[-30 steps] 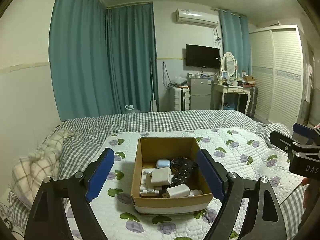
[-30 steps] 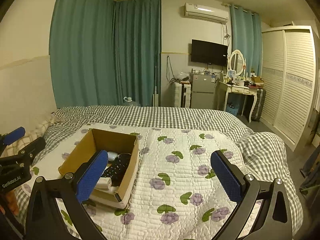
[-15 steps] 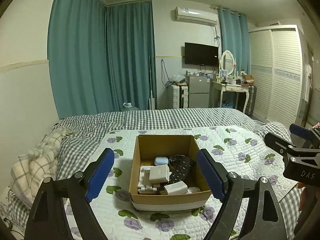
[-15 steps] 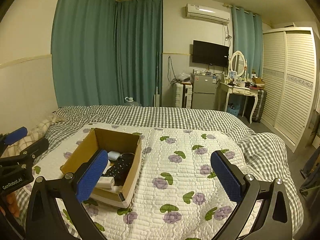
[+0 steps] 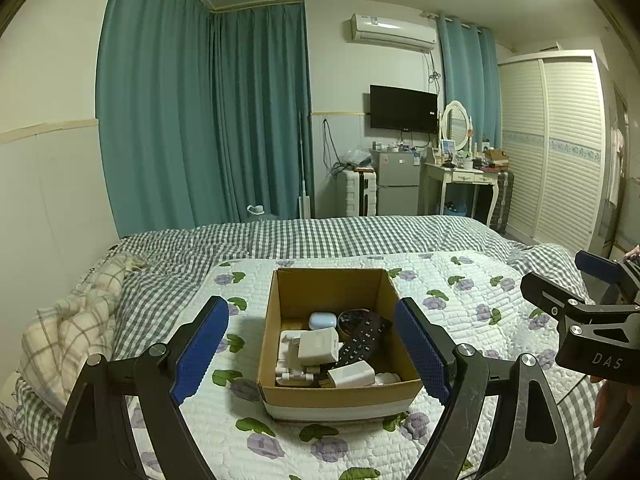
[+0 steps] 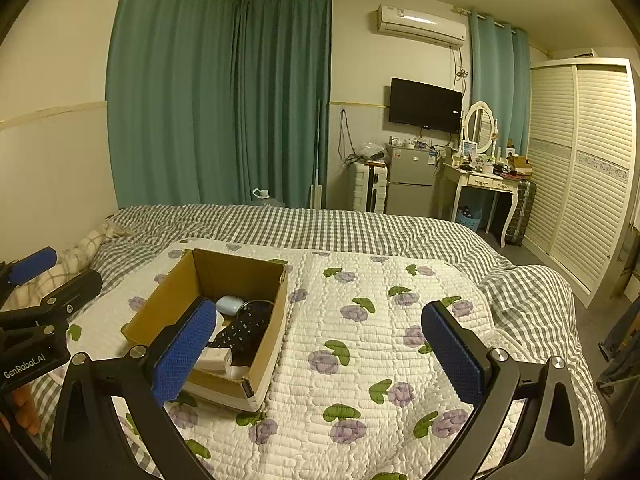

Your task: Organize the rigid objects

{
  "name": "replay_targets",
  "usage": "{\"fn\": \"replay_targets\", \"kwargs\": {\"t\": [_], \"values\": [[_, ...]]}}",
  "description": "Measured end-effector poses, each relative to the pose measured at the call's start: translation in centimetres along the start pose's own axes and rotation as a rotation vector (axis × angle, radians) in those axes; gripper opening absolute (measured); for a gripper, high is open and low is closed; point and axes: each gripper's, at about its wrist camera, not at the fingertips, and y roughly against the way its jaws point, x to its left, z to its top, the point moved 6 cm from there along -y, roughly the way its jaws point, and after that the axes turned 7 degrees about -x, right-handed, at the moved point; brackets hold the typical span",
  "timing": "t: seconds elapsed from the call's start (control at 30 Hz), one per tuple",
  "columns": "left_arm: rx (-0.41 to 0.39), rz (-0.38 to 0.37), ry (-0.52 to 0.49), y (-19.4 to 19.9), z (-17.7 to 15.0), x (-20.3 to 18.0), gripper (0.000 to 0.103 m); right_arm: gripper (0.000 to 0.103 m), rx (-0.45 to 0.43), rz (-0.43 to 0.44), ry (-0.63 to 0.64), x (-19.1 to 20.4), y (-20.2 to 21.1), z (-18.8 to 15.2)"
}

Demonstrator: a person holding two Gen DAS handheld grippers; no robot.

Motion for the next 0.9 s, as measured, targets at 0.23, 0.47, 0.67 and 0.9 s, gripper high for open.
{"fn": "replay_targets", "kwargs": {"t": [0.23, 0.47, 0.67, 0.9], "values": [[0.001, 0.001, 0.003, 0.01, -0.09, 0.13, 0.088, 0.103, 0.007, 0.002, 0.004, 0.12, -0.1, -0.24], [0.003, 0.008, 0.002, -0.03, -0.1, 0.3, 0.088, 0.103, 0.012, 0.001, 0.003, 0.05, -0.14, -0.4], [0.004, 0.01, -0.003, -0.06, -0.1, 0.25, 0.088, 0.103, 0.015, 0.001, 0.0, -0.02, -0.21, -0.42], [0.004, 0.012, -0.001, -0.03, -0.14, 0.3, 0.088, 0.103, 0.019, 0.003, 0.0, 0.12, -0.32, -0.47]]}}
